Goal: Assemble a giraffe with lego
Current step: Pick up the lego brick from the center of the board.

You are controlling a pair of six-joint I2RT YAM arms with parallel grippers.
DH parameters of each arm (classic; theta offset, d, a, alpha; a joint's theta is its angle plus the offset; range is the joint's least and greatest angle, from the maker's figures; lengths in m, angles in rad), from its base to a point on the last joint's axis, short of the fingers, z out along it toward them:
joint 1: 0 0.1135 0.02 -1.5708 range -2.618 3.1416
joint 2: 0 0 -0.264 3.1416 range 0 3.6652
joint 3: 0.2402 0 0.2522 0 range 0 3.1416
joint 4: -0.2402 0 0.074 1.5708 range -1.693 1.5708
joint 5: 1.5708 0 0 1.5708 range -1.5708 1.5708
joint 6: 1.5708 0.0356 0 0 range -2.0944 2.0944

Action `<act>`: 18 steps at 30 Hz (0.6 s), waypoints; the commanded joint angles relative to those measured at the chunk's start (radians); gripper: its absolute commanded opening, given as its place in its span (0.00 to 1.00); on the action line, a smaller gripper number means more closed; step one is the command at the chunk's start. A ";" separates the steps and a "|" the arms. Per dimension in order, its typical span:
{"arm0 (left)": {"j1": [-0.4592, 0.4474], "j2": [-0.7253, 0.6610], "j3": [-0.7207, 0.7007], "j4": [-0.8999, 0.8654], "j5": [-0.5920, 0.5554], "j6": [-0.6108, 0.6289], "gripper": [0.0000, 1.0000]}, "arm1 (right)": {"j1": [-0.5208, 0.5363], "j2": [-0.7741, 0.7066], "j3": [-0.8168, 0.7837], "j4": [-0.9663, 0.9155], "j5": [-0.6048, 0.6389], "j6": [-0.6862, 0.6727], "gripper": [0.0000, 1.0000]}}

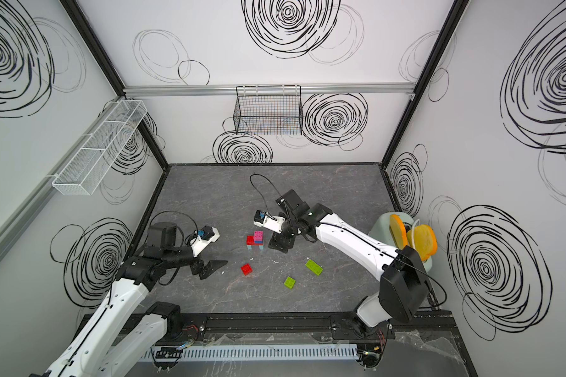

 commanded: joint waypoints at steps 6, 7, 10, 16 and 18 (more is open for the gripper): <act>0.007 0.010 -0.008 0.035 0.023 0.004 0.98 | 0.084 -0.253 -0.251 0.137 0.059 0.309 0.82; 0.005 0.007 -0.008 0.033 0.021 0.005 0.98 | 0.092 -0.278 -0.278 0.164 0.104 0.357 0.82; 0.004 0.010 -0.007 0.030 0.028 0.009 0.98 | 0.127 -0.359 -0.379 0.240 0.192 0.481 0.81; 0.003 0.011 -0.007 0.027 0.026 0.012 0.98 | 0.244 -0.377 -0.471 0.229 0.330 0.669 0.80; 0.006 0.017 -0.005 0.032 0.023 0.002 0.98 | 0.253 -0.364 -0.486 0.209 0.332 0.716 0.79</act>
